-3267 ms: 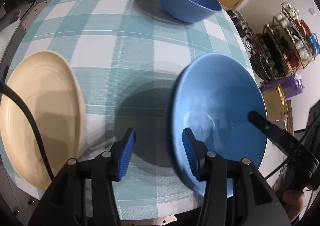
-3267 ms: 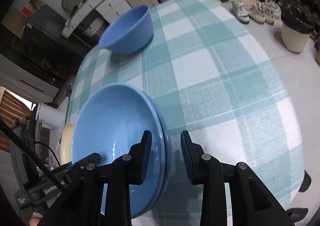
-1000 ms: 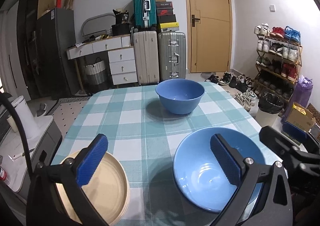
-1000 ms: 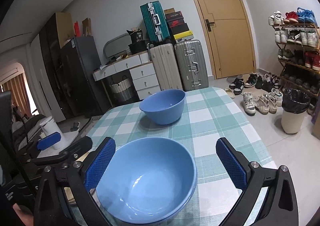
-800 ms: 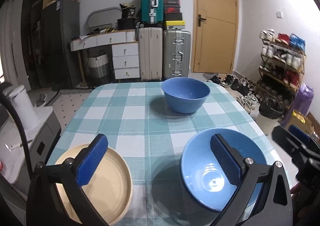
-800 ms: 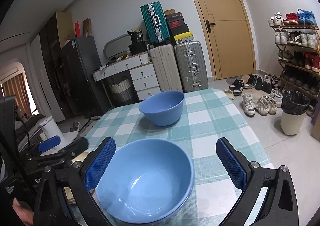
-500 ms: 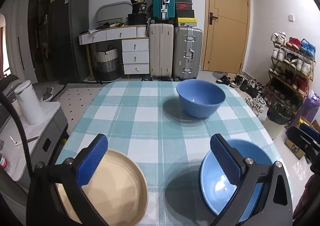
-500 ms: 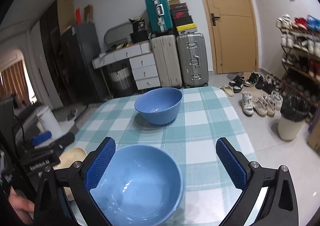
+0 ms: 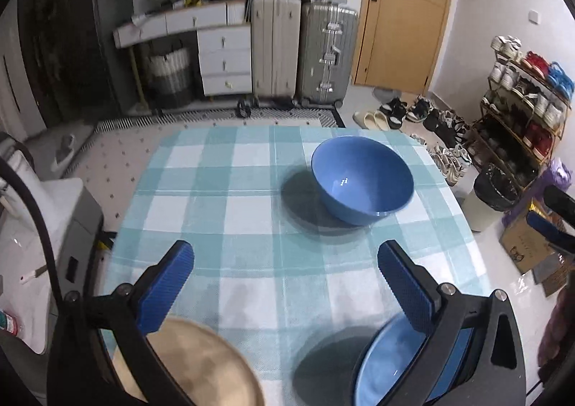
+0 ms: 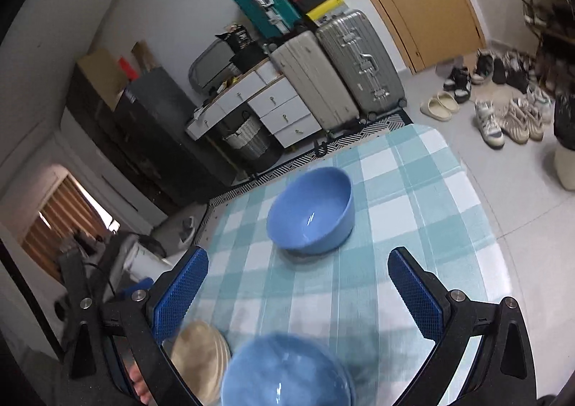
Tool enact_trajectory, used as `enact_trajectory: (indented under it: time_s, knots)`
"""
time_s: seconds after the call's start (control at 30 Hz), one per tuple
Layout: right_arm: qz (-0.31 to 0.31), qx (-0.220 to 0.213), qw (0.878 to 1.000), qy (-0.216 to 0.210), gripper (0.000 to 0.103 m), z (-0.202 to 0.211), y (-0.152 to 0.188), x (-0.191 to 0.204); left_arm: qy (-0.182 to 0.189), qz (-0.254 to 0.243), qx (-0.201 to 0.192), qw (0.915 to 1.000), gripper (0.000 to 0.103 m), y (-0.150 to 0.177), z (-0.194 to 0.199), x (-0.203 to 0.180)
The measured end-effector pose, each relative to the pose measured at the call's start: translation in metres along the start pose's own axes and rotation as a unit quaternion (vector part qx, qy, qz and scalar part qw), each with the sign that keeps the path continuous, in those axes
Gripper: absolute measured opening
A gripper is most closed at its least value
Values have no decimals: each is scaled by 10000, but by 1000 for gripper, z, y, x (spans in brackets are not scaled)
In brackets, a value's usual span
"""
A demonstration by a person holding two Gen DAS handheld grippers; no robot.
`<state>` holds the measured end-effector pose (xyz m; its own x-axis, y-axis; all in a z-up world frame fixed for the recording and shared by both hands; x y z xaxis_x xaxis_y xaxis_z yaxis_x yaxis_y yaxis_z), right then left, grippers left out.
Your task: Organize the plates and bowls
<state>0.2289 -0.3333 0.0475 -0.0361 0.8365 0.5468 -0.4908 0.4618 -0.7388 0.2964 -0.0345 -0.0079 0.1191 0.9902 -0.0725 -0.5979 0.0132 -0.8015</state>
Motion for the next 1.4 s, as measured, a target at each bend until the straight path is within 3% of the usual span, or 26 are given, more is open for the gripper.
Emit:
enact_trajectory:
  time_s: [0.2, 0.33, 0.47, 0.6, 1.0, 1.2, 1.27, 1.33, 1.4]
  knots:
    - [-32, 633, 9966, 536, 102, -67, -14, -26, 2, 167, 738, 9971, 102, -11, -71, -9]
    - [-263, 1123, 9914, 624, 87, -112, -11, -44, -137, -17, 1096, 9939, 102, -12, -116, -18]
    - [-158, 1478, 9850, 875, 78, -148, -2, -59, -191, 2, 1176, 9929, 102, -14, -145, -24]
    - [-269, 1803, 9792, 893, 51, -178, 15, -71, -154, -74, 1413, 9898, 102, -9, -172, -31]
    - [-425, 2031, 9728, 1031, 49, -226, 34, -89, -57, 343, 1624, 9861, 102, 5, -207, -38]
    - [-400, 2089, 9712, 1075, 37, -248, 34, -83, -74, 340, 1681, 9852, 101, 8, -215, -41]
    - [-415, 2143, 9699, 1083, 34, -253, 35, -81, -58, 265, 1641, 9861, 95, 8, -217, -42]
    - [-275, 2183, 9686, 1155, 26, -255, 34, -80, -6, 204, 1684, 9855, 64, 10, -220, -44]
    - [-185, 2194, 9683, 1181, 18, -255, 30, -79, 108, 204, 1838, 9827, 55, 14, -224, -48]
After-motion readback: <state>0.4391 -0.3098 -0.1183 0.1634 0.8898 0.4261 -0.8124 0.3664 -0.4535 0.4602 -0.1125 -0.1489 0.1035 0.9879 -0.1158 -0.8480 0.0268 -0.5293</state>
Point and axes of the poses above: each gripper's, at about its wrist camera, not at the fingertips, and z roughly against the way its jaws point, x to its left, y to its underside, the point moved 9 cm from there along -z, roughly the way its jaws point, and after that the axes turned 11 degrees about -x, right-handed, at the moved point
